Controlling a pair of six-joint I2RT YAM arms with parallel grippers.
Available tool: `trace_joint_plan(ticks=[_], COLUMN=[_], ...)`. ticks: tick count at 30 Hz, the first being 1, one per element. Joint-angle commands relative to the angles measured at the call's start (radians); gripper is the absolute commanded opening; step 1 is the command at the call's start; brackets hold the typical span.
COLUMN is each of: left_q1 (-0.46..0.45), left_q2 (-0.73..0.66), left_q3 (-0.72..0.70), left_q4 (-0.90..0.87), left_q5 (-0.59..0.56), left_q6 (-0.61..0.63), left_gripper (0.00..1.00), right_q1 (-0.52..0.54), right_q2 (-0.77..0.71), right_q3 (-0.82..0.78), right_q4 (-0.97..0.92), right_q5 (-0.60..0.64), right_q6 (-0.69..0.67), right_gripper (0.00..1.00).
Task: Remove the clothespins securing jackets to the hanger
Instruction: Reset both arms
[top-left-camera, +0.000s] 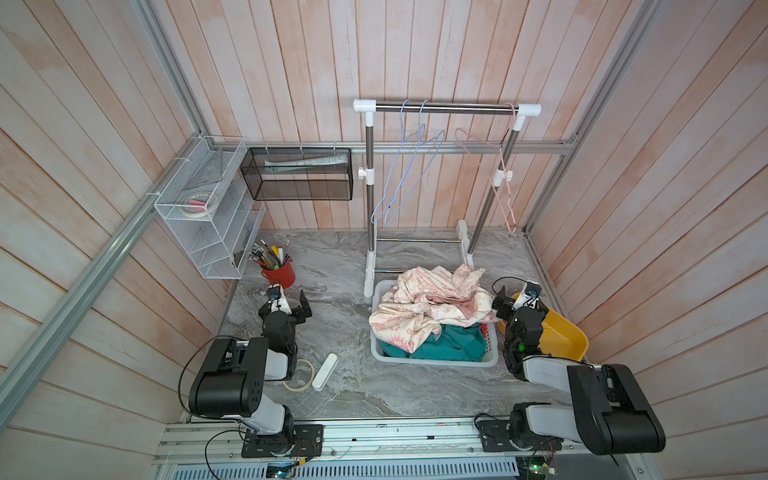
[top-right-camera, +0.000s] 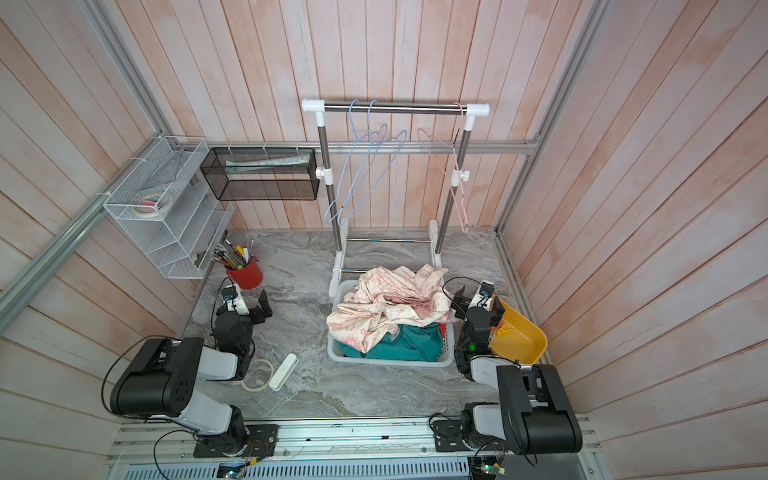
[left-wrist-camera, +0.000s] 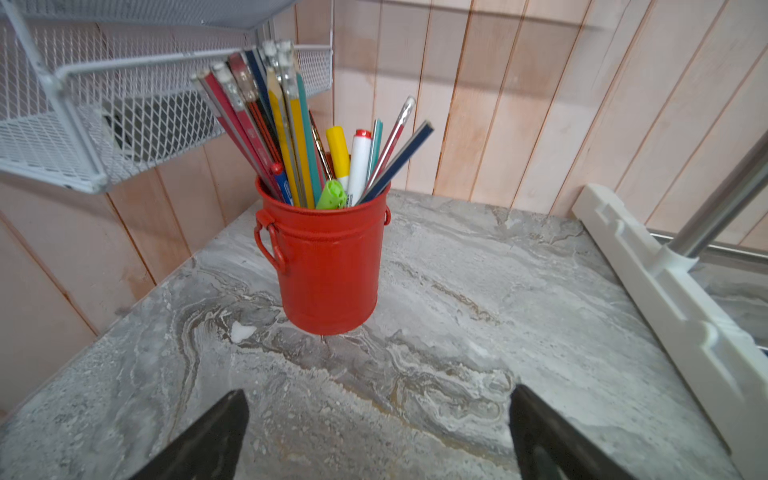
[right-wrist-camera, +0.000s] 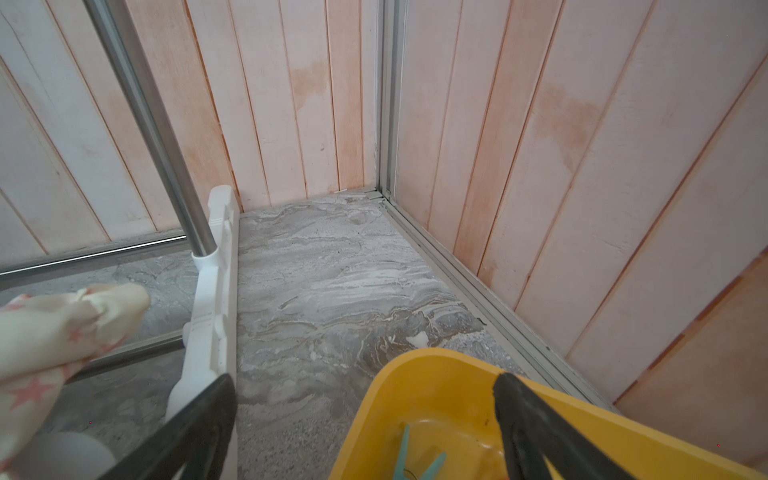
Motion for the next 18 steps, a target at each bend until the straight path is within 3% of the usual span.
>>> trace_joint_plan(ticks=[1,4,6,9,18], left_q1=[-0.008,-0.011,-0.014,-0.015,-0.015], left_q2=[0.016,0.011,0.006,0.010,0.012], left_q3=[0.005,0.015,0.017,0.017,0.018], left_q4=[0.090,0.060,0.052,0.055,0.056], left_q5=[0.007,0.011,0.010,0.008,0.008], left_q6=[0.033,0.040,0.044,0.044,0.046], left_gripper=[1.00,1.00,1.00,1.00,1.00], right_q1=[-0.015,-0.026,-0.028,-0.034,-0.034], right_q2=[0.090,0.194,0.205,0.240,0.238], right_q3=[-0.029,-0.035,-0.010,-0.030,-0.028], right_q4=[0.183,0.321,0.243,0.333,0.325], right_q5=[-0.037,-0.070,-0.116,-0.128,-0.128], right_q6=[-0.041,-0.047,-0.050,-0.053,-0.051], right_gripper=[0.98,0.98,0.98,0.98,0.98])
